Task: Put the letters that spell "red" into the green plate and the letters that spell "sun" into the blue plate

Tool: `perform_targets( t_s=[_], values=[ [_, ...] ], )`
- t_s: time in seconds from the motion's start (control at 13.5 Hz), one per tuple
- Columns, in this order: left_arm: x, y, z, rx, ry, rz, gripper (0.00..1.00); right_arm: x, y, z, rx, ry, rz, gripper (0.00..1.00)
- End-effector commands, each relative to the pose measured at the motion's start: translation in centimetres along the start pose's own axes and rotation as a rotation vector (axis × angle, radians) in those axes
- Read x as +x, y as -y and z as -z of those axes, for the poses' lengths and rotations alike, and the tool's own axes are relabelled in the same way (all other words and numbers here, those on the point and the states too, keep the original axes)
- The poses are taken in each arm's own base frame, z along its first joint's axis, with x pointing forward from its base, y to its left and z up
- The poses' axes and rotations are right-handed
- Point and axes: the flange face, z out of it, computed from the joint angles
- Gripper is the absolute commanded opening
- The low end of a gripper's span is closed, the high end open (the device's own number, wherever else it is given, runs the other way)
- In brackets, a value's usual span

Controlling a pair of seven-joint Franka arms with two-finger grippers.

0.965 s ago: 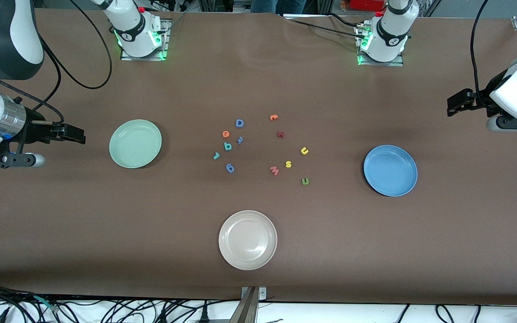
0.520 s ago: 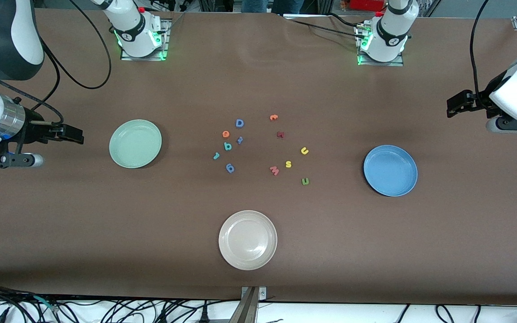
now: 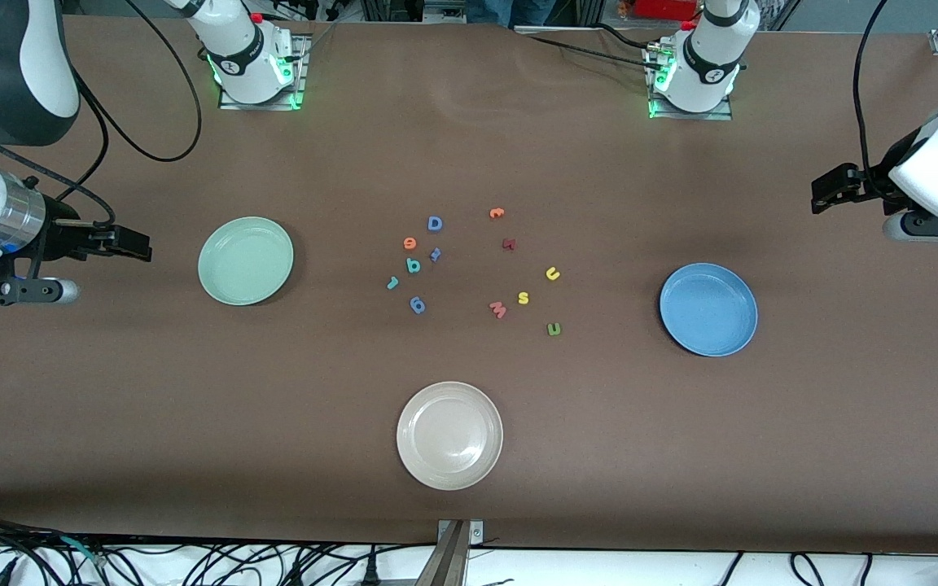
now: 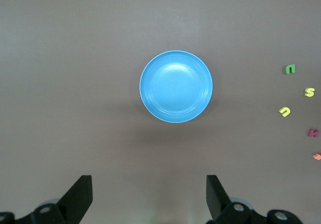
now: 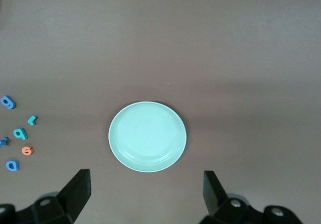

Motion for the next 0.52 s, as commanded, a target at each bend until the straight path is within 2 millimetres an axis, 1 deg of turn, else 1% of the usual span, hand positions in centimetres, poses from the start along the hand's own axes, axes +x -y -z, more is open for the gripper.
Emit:
perform_targets(
  t_s=[0.0,0.45],
  values=[
    [0.47,0.39,0.64,-0.013,-0.01,-0.013,1.0,-0.36,-0.28,0.23,-0.014,-0.004,0.0,0.99],
    [0.51,0.32,0.63,-0.011,-0.01,-0.013,1.0,-0.41,-0.29,0.19,-0.014,0.001,-0.001,0.99]
  ],
)
